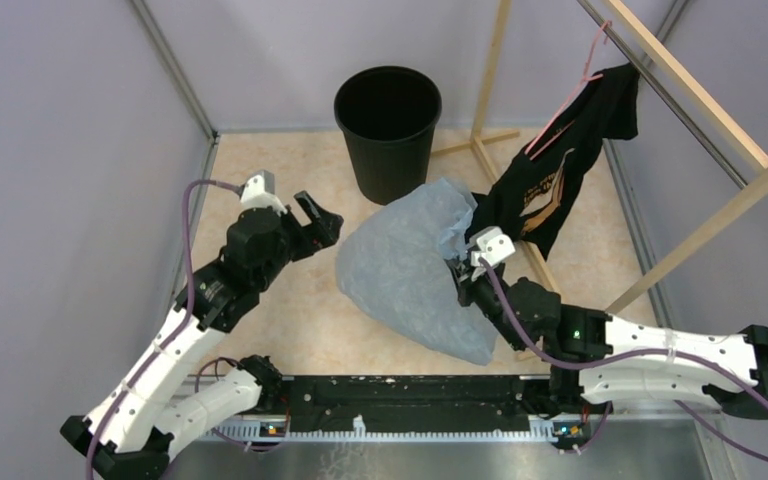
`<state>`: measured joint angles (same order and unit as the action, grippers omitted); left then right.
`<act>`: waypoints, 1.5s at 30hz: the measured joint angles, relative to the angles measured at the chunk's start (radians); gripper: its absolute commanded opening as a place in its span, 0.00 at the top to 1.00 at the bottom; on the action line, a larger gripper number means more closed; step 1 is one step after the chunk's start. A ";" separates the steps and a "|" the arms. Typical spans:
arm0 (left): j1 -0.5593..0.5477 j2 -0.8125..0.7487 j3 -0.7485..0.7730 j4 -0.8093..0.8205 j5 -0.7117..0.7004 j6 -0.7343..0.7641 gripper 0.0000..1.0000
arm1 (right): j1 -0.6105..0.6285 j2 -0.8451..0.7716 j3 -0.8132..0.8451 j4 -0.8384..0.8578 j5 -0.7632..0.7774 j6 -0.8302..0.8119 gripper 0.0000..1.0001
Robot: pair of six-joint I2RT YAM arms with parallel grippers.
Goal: Put the trash bags into the trash bin
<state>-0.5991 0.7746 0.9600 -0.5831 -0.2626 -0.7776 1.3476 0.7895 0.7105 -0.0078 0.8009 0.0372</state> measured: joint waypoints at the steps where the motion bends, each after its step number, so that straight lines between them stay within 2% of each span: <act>1: 0.000 0.026 0.035 -0.003 -0.013 0.017 0.07 | 0.000 -0.007 0.000 -0.004 -0.007 0.000 1.00; 9: 0.001 0.277 0.326 0.106 -0.068 0.161 0.06 | 0.000 -0.082 -0.017 -0.052 -0.070 0.028 1.00; 16: 0.024 0.637 0.601 0.219 -0.164 0.340 0.02 | 0.000 -0.196 -0.017 -0.070 -0.103 0.077 1.00; 24: 0.113 0.920 0.776 0.238 -0.239 0.383 0.02 | 0.000 -0.262 -0.017 -0.147 -0.107 0.137 1.00; 30: 0.245 1.017 0.801 0.238 -0.078 0.271 0.19 | 0.000 -0.310 -0.017 -0.190 -0.100 0.155 1.00; 34: 0.310 1.044 0.792 0.241 0.037 0.193 0.26 | 0.000 -0.325 -0.017 -0.202 -0.091 0.157 1.00; 45: 0.303 1.044 0.779 0.284 0.161 0.142 0.61 | 0.000 -0.325 -0.032 -0.208 -0.088 0.157 1.00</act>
<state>-0.2962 1.8183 1.7390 -0.2993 -0.1013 -0.6357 1.3476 0.4648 0.6785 -0.2153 0.7132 0.1940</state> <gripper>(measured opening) 0.468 0.006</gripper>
